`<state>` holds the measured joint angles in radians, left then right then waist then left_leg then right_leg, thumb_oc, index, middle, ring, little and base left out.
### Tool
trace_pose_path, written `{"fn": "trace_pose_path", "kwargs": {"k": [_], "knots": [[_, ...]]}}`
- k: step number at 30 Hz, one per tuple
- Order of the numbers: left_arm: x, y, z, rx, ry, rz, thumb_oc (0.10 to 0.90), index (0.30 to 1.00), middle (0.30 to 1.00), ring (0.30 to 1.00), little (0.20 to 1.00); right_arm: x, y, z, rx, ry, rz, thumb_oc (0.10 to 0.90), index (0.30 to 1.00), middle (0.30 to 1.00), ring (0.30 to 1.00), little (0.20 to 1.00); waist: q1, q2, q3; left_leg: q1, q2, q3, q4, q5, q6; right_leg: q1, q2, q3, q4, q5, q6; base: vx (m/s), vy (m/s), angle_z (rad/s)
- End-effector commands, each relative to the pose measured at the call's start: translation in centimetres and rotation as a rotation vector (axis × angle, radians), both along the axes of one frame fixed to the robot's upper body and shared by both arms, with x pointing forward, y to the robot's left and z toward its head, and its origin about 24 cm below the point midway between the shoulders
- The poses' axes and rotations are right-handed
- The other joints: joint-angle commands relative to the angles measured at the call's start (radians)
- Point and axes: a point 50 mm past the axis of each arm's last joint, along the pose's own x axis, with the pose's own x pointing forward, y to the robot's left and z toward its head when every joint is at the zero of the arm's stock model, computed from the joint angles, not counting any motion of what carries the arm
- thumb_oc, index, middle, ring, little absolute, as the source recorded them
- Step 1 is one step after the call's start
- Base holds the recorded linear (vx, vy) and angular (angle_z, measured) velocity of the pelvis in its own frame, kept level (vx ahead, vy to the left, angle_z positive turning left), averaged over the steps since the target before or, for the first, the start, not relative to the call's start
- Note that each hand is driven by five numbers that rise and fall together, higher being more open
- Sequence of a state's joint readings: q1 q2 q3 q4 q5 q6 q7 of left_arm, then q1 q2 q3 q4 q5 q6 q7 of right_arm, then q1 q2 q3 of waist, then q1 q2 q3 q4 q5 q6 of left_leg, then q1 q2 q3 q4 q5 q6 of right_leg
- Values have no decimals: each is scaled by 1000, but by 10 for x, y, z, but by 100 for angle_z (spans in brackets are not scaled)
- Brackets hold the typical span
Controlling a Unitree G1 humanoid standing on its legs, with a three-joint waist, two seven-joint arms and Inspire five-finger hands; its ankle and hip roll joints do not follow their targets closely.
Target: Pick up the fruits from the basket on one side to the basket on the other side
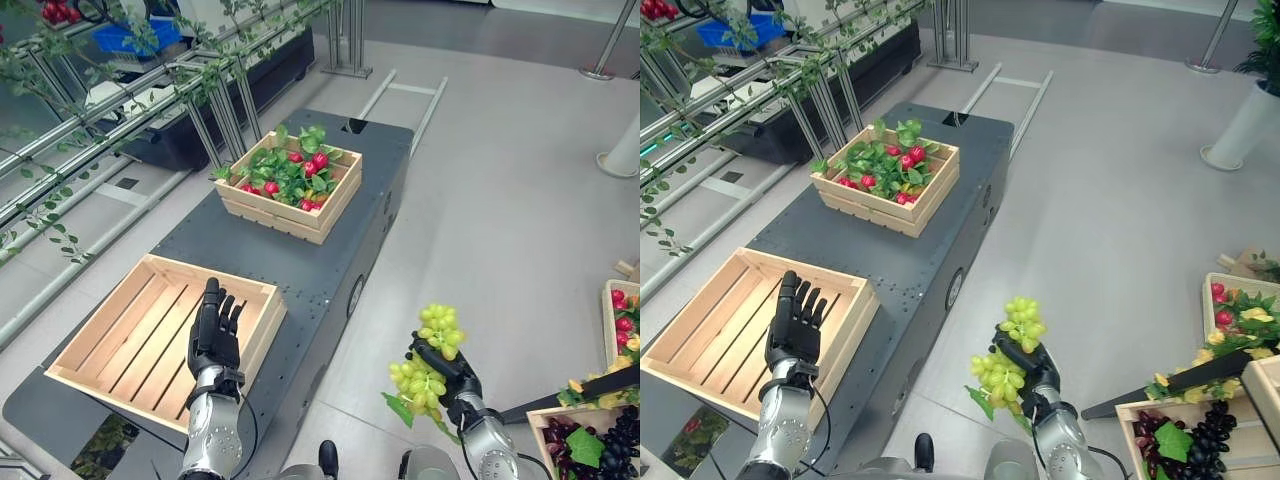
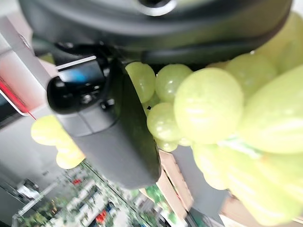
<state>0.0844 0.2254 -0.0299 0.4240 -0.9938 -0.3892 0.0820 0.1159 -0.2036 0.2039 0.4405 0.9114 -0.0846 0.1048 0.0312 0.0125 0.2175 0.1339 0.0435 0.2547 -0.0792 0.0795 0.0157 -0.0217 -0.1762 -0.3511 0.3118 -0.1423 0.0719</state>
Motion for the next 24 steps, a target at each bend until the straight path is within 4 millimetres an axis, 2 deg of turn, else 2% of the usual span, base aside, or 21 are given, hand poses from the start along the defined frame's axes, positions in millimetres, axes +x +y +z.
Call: {"fn": "trace_pose_path", "kwargs": {"k": [1, 4, 8, 10, 12, 13, 14, 15, 16, 17, 18, 19, 20, 21, 22, 23, 24], "knots": [[17, 11, 31, 97, -151, 47, 800, 900, 900, 900, 900, 38, 12, 30, 43, -172, 23, 400, 300, 300, 300, 300, 5, -13, -74, -1, -71, 16, 33, -182, 5, 190, 45, 9, -290, 74, 25, -134, -184, -81], [26, 0, 35, 122, -174, -9, 800, 900, 900, 900, 900, 37, 10, 24, 23, -149, 30, 400, 300, 300, 300, 300, 0, -19, -79, -10, -53, 48, 17, -165, -15, 214, 59, -4, -362, 75, 22, -92, -166, -68], [27, -7, 33, 95, -148, -5, 800, 900, 900, 900, 900, 20, 19, 6, 78, -17, 97, 400, 300, 300, 300, 300, -19, -28, -93, 10, -50, 54, -8, -162, -17, 229, 79, 3, -399, 83, 15, -25, -143, -15], [28, -12, 33, 93, -142, -30, 800, 900, 900, 900, 900, 7, 23, -6, 103, 49, 164, 400, 300, 300, 300, 300, -29, -33, -101, 16, -49, 43, -8, -169, -16, 222, 103, 22, -399, 79, 0, -2, -151, -26], [29, -16, 31, 96, -126, -49, 800, 900, 900, 900, 900, 3, 24, -10, 118, 73, 172, 400, 300, 300, 300, 300, -37, -36, -105, 19, -51, 32, -8, -170, -15, 217, 117, 46, -399, 77, -8, 2, -136, -20], [30, -22, 29, 92, -112, -75, 800, 900, 900, 900, 900, 0, 25, -12, 143, 91, 162, 400, 300, 300, 300, 300, -44, -41, -104, 10, -52, 24, 30, -182, -16, 205, 131, 76, -386, 69, -20, -10, -137, -13], [30, -22, 28, 92, -110, -79, 800, 900, 900, 900, 900, 0, 25, -12, 148, 94, 158, 400, 300, 300, 300, 300, -45, -41, -104, 7, -51, 24, 39, -186, -16, 203, 132, 79, -384, 68, -22, -47, -121, -13], [30, -25, 28, 102, -107, -97, 800, 900, 900, 900, 900, 0, 25, -13, 163, 98, 154, 400, 300, 300, 300, 300, -44, -54, -94, -38, -43, 33, 153, -216, -22, 196, 127, 83, -372, 68, -33, -67, -95, -8], [30, -28, 27, 119, -101, -117, 800, 900, 900, 900, 900, -1, 23, -14, 147, 104, 154, 400, 300, 300, 300, 300, -38, -67, -77, -95, -37, 10, 276, -236, -31, 194, 122, 98, -367, 78, -43, -156, -68, -15], [26, -31, 22, 111, -71, -99, 800, 900, 900, 900, 900, 3, 20, -14, 107, 109, 171, 400, 300, 300, 300, 300, -16, -76, -51, -168, -72, -101, 413, -249, -19, 172, 117, 144, -358, 96, -54, -125, -19, -17], [26, -31, 22, 111, -71, -99, 800, 900, 900, 900, 900, 3, 20, -14, 107, 109, 171, 400, 300, 300, 300, 300, -16, -76, -51, -168, -71, -101, 414, -249, -19, 171, 117, 144, -357, 96, -54, -138, 87, -47], [21, -28, 18, 107, -58, -68, 800, 900, 900, 900, 900, 6, 22, -12, 90, 107, 205, 400, 300, 300, 300, 300, 2, -66, -41, -185, -107, -220, 385, -215, -15, 152, 124, 189, -324, 94, -54, -112, 162, -82], [20, -23, 23, 125, -77, -45, 800, 900, 900, 900, 900, 10, 23, -9, 63, 75, 260, 400, 300, 300, 300, 300, 17, -51, -32, -160, -131, -295, 289, -214, 1, 125, 136, 239, -274, 69, -50, -135, 247, -104], [20, -21, 25, 146, -79, -49, 800, 900, 900, 900, 900, 12, 22, -8, 47, 63, 275, 400, 300, 300, 300, 300, 22, -41, -29, -131, -135, -309, 230, -211, 12, 115, 142, 249, -254, 51, -50, -125, 274, -148], [26, -20, 26, 157, -64, -59, 800, 900, 900, 900, 900, 13, 19, -8, 34, 61, 271, 400, 300, 300, 300, 300, 7, -29, -29, -105, -121, -264, 178, -203, 21, 95, 135, 232, -236, 52, -39, -80, 206, -137], [28, -20, 25, 154, -59, -62, 800, 900, 900, 900, 900, 13, 17, -7, 35, 53, 271, 400, 300, 300, 300, 300, 2, -26, -27, -102, -120, -257, 174, -201, 21, 91, 132, 228, -234, 55, -35, -108, 169, -160], [36, -21, 31, 165, -75, -70, 800, 900, 900, 900, 900, 16, 22, -2, 47, 6, 298, 400, 300, 300, 300, 300, -2, -24, -24, -87, -129, -279, 117, -179, 23, 82, 131, 229, -237, 64, -23, -93, 100, -111]]}}
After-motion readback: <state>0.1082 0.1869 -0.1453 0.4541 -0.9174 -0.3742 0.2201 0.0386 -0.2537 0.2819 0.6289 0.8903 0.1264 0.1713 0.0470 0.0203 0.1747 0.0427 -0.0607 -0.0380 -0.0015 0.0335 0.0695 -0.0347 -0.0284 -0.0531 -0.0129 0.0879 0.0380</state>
